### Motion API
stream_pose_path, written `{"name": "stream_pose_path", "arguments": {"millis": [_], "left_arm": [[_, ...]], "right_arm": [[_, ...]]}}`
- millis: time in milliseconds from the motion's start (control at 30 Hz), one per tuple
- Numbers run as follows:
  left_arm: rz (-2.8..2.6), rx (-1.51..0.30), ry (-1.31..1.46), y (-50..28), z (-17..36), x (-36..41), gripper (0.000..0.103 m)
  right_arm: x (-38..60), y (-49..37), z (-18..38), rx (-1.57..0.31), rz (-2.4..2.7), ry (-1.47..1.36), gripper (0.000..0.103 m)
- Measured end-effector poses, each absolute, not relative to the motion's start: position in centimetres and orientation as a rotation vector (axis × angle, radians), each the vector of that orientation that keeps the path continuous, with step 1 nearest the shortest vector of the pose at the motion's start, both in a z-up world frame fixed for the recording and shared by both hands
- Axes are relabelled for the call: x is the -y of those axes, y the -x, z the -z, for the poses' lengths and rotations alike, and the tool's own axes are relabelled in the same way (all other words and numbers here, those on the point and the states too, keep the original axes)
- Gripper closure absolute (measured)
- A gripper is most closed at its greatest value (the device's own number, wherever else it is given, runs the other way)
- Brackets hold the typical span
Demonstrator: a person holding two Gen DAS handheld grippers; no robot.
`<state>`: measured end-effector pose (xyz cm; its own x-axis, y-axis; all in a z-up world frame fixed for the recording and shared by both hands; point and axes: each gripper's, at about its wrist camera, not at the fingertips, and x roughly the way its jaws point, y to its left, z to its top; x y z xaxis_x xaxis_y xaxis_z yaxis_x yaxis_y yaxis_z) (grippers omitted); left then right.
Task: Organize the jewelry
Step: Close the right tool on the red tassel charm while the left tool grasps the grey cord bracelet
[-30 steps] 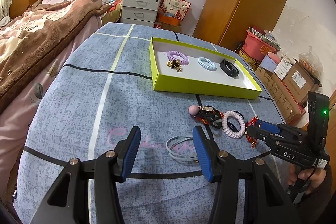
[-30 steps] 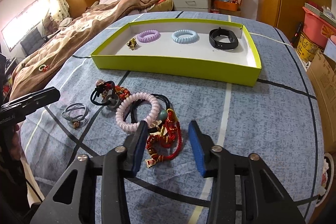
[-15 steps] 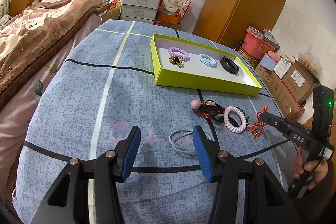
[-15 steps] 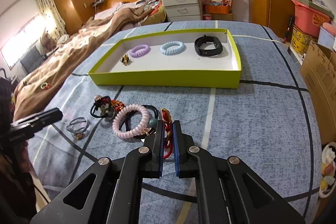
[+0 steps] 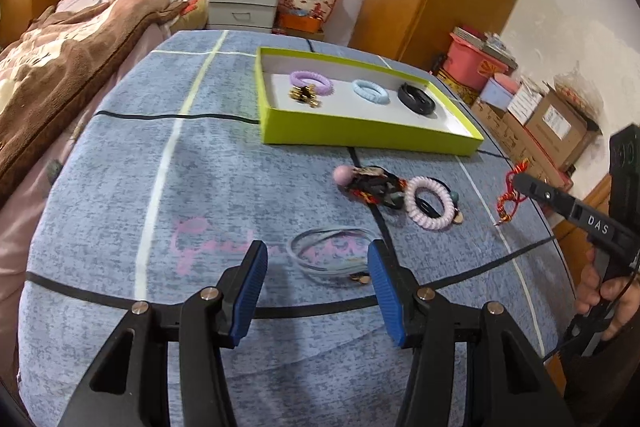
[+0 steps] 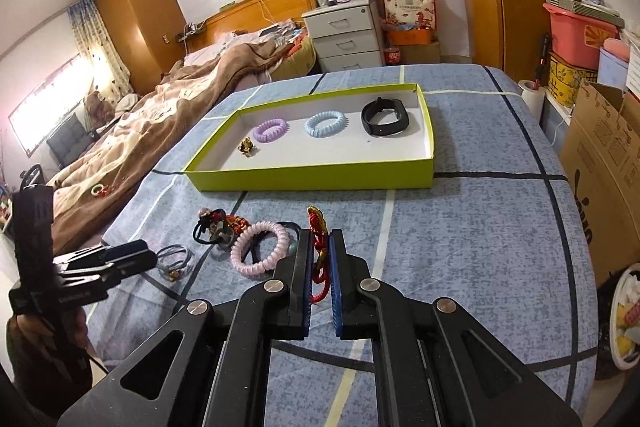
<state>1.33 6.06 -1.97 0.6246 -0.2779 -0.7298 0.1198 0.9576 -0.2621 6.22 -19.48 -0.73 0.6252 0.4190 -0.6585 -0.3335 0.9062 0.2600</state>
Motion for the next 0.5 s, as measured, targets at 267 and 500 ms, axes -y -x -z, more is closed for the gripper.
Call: {"name": "stream_pose_path", "arguments": {"millis": [267, 500], "left_arm": [[0.279, -0.849, 0.086, -1.2, 1.4, -3.4, 0.046], [0.301, -0.873, -0.001, -1.5, 2.2, -1.6, 0.048]], "right_arm": [[19.2, -6.4, 1.3, -0.803, -0.446, -0.125, 0.095], [18.9, -6.3, 1.6, -0.811, -0.457, -0.121, 0.095]]}}
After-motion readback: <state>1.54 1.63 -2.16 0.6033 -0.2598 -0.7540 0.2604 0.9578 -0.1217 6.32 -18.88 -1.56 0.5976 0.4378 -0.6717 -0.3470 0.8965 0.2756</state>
